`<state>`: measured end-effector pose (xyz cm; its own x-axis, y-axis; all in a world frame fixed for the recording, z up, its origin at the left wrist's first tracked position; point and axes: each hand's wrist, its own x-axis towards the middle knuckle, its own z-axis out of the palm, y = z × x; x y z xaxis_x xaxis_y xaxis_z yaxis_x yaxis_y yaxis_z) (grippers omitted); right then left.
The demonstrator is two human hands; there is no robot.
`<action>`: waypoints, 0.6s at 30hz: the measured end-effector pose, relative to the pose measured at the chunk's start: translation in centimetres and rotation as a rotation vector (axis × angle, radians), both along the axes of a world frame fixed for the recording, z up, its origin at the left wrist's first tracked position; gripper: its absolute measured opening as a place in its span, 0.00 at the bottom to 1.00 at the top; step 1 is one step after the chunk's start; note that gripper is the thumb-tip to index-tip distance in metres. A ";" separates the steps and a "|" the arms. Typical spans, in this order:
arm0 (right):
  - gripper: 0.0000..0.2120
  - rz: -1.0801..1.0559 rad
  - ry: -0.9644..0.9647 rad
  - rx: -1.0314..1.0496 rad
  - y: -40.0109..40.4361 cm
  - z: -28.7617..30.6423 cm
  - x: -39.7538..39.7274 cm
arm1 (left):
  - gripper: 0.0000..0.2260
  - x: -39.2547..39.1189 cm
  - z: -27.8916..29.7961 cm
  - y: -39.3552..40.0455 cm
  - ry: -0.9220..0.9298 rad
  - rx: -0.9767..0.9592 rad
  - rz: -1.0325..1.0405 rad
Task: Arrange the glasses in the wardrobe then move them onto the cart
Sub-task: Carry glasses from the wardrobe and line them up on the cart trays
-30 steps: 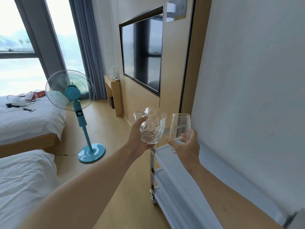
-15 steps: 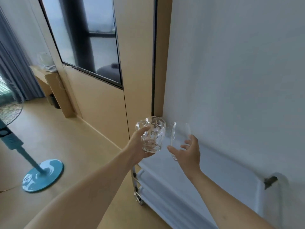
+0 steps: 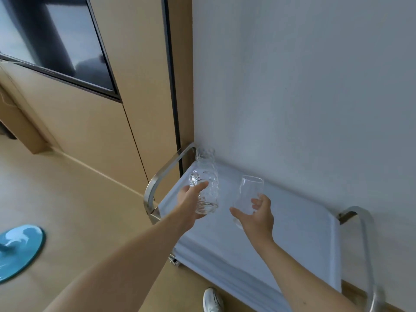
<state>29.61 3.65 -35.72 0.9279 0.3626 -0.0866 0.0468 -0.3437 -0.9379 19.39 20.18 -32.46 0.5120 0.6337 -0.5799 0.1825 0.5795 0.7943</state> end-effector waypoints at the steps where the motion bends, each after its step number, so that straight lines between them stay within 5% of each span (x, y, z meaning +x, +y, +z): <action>1: 0.43 -0.001 0.006 -0.007 0.4 -0.7 0.7 | 0.24 0.6 -0.6 0.2 0.016 0.005 0.002; 11: 0.44 -0.045 0.129 -0.083 3.8 -6.6 7.5 | 0.31 8.5 -6.4 2.8 0.152 0.068 -0.057; 18: 0.41 -0.086 0.174 -0.128 4.7 -8.9 10.1 | 0.37 11.8 -9.9 2.5 0.331 0.452 -0.211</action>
